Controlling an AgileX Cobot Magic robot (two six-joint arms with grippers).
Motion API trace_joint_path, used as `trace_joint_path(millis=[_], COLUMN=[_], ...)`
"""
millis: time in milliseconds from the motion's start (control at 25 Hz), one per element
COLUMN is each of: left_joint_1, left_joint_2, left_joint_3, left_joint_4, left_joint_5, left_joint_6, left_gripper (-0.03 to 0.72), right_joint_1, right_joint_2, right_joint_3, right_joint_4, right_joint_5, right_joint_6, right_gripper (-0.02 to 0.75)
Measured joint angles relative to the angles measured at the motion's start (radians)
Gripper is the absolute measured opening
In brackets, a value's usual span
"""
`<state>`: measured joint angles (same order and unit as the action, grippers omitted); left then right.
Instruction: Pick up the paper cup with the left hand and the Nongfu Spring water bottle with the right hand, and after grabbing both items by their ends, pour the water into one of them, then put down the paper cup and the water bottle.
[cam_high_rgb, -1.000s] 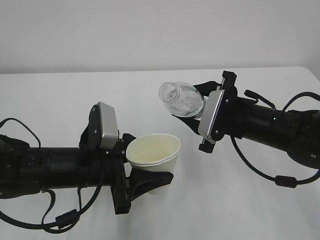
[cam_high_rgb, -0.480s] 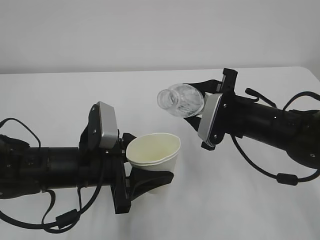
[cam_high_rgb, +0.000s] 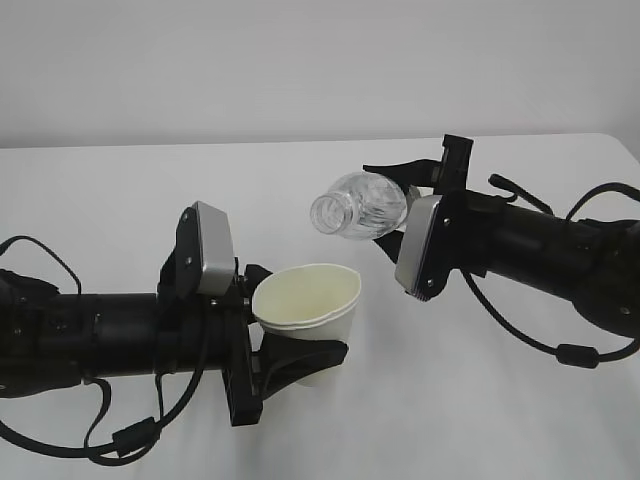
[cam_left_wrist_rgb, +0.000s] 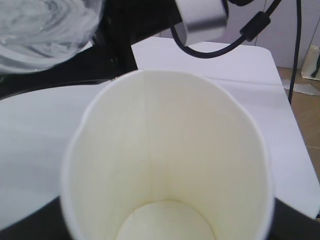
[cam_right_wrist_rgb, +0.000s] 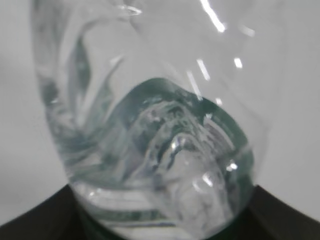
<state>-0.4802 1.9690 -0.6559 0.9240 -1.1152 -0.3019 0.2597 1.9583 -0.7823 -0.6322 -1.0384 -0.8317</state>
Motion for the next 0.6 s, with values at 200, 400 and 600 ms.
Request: trace_joint_path(millis=[200,400,600], left_joint_1=[0.0,0.0,0.0], left_joint_2=[0.0,0.0,0.0], left_joint_3=[0.0,0.0,0.0], left_joint_4=[0.0,-0.002,-0.003], left_joint_5=[0.0,0.0,0.0], left_joint_6=[0.0,0.0,0.0], left_gripper=[0.446,0.446,0.446], right_joint_1=[0.0,0.0,0.0], right_joint_2=[0.0,0.0,0.0], right_joint_3=[0.0,0.0,0.0], right_joint_4=[0.002,0.025,0.033], right_joint_5=[-0.028,-0.048,-0.05], right_joint_6=[-0.039,-0.078,-0.109], right_gripper=[0.455,0.455,0.455])
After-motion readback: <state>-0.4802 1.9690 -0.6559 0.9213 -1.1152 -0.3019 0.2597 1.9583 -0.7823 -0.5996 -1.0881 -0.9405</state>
